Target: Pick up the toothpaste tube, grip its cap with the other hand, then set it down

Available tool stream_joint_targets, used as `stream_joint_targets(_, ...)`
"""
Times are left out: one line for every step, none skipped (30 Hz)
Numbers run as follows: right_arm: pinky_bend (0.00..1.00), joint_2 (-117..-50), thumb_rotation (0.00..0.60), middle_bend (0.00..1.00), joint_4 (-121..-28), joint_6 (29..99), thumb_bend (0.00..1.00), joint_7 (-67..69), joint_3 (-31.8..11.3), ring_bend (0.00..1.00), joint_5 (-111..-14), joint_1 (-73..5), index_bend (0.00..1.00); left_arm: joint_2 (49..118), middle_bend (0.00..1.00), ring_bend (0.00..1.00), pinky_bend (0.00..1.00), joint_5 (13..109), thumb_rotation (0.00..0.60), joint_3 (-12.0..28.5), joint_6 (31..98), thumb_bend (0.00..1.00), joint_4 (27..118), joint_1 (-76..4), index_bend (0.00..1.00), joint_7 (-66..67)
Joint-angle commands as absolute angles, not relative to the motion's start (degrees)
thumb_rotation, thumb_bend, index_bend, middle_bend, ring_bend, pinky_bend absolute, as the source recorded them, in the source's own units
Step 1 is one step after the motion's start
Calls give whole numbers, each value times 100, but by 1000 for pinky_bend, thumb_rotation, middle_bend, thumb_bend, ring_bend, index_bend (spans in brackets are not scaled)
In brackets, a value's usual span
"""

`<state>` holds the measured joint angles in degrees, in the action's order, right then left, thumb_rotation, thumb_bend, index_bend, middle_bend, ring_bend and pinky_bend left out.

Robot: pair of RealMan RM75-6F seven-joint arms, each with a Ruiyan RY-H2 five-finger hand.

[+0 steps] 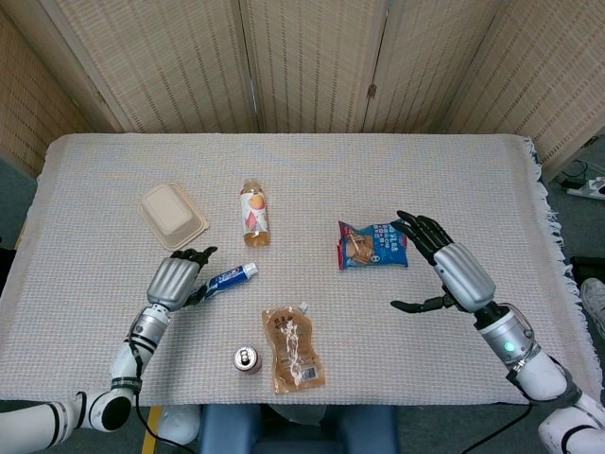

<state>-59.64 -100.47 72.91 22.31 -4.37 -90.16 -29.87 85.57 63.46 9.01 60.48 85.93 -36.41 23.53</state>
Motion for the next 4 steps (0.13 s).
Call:
stream_joint_targets(0, -5856, 600, 0, -9996, 7598, 137, 1136, -297, 0, -8699, -2519, 0, 8109, 337, 236, 269, 6667, 600, 800, 6517, 459, 8973, -3284, 203, 2023)
stream_joint_targets(0, -5818, 600, 0, -10005, 7615, 138, 967, -250, 0, -8668, -2445, 0, 8005, 337, 237, 267, 6742, 600, 777, 6637, 459, 9052, -3196, 209, 1944)
stream_joint_targets(0, -5759, 600, 0, -10021, 7622, 139, 773, -187, 0, -8614, -2350, 0, 7871, 337, 237, 266, 6849, 600, 742, 6801, 459, 9150, -3075, 215, 1833)
stream_joint_targets(0, -5721, 600, 0, -10034, 7636, 139, 655, -149, 0, -8563, -2276, 0, 7770, 337, 237, 266, 6927, 600, 712, 6923, 459, 9218, -2981, 217, 1743)
